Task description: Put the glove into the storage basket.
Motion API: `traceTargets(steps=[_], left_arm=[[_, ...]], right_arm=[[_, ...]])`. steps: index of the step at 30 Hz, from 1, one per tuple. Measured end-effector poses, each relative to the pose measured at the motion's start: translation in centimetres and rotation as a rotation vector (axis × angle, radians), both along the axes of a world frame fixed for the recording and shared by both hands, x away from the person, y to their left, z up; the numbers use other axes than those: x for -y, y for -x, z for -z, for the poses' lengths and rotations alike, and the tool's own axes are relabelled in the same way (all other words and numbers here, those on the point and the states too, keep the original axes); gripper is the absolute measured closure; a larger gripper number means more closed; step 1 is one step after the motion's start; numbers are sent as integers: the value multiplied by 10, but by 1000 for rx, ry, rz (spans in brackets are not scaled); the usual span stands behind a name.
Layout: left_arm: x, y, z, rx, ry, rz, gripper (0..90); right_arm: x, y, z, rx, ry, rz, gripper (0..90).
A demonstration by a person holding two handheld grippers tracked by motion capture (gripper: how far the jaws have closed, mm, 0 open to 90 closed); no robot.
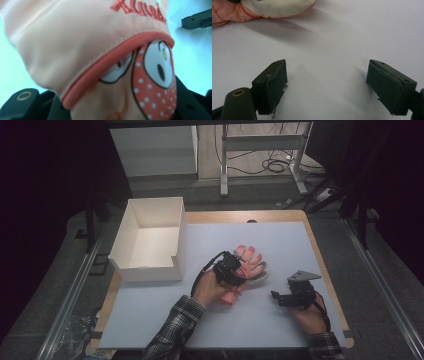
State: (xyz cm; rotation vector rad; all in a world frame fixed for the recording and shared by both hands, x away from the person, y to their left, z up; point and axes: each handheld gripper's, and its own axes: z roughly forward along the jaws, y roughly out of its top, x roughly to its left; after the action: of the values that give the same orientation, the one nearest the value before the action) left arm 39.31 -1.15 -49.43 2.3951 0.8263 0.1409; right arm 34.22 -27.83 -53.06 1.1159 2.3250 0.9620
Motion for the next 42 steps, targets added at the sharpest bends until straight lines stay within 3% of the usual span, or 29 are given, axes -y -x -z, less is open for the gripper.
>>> traceTargets(steps=[4, 23, 42], left_arm=[[-1, -1, -6, 12, -22, -2, 578], [-33, -15, -64, 47, 11, -102, 574], [-72, -31, -114, 66, -4, -204, 572]], right_arm=[[0, 0, 0, 0, 0, 0, 172], [0, 0, 0, 3, 0, -1, 172], [0, 0, 0, 0, -3, -1, 172]])
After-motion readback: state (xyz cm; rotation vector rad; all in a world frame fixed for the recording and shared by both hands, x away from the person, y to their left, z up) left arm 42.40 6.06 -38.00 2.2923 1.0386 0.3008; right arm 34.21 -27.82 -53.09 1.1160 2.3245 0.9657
